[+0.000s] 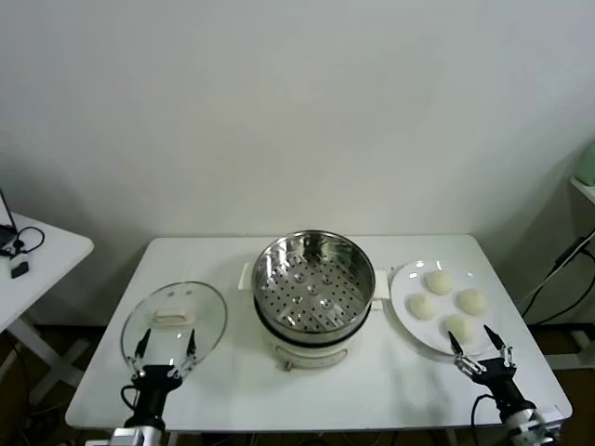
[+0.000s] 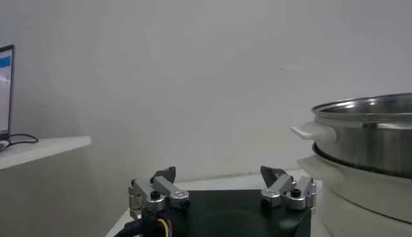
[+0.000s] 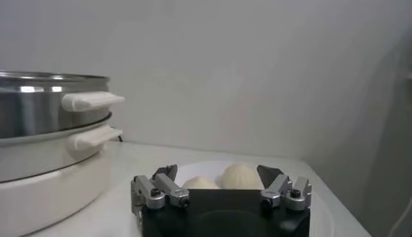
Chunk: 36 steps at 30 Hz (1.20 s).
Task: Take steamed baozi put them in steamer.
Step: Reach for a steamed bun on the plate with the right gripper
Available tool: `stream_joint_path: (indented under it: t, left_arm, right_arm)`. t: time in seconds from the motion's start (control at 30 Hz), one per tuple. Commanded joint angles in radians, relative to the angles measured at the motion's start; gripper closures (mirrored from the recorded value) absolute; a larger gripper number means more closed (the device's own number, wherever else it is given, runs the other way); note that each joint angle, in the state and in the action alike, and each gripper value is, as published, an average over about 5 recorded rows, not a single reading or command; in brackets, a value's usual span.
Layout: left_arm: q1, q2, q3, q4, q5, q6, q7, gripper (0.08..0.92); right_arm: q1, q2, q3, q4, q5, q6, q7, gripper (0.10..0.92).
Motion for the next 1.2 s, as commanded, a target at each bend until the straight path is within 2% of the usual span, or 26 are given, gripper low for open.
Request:
stream_joint_path:
  t: [0.03, 0.17, 0.37, 0.57, 0.73, 0.93, 1.1, 1.2]
  left_arm:
    - [0.001, 0.001, 0.002, -0.002, 0.001, 0.0, -0.003, 0.177]
    - [0.001, 0.007, 0.008, -0.004, 0.02, 0.008, -0.019, 0.177]
    - [0.001, 0.024, 0.021, -0.015, 0.03, 0.011, -0.026, 0.177]
    - [-0.006, 0.032, 0.022, -0.016, 0.025, 0.011, -0.027, 0.177]
    - [-0.011, 0.033, 0.017, -0.021, 0.005, 0.023, -0.028, 0.177]
    - [-0.015, 0.038, 0.023, -0.016, 0.006, 0.031, -0.028, 0.177]
    - [-0.019, 0.039, 0.023, -0.018, 0.002, 0.045, -0.028, 0.177]
    - [-0.024, 0.037, 0.023, -0.02, 0.0, 0.052, -0.029, 0.177]
  right_arm:
    - [0.028, -0.011, 0.016, 0.001, -0.016, -0.013, -0.011, 0.203]
    - [0.111, -0.087, 0.041, -0.008, -0.043, -0.063, -0.094, 0.203]
    - [0.288, -0.317, -0.011, -0.091, -0.149, -0.169, -0.322, 0.203]
    - [0.508, -0.521, -0.168, -0.287, -0.27, -0.2, -0.599, 0.203]
    - [0.802, -0.616, -0.429, -0.443, -0.356, -0.173, -0.796, 0.203]
    - [1.297, -0.616, -0.918, -0.637, -0.423, -0.13, -0.924, 0.203]
    - [1.623, -0.524, -1.29, -0.785, -0.485, -0.097, -0.99, 0.203]
    - [1.726, -0.444, -1.411, -0.867, -0.534, -0.08, -1.011, 0.203]
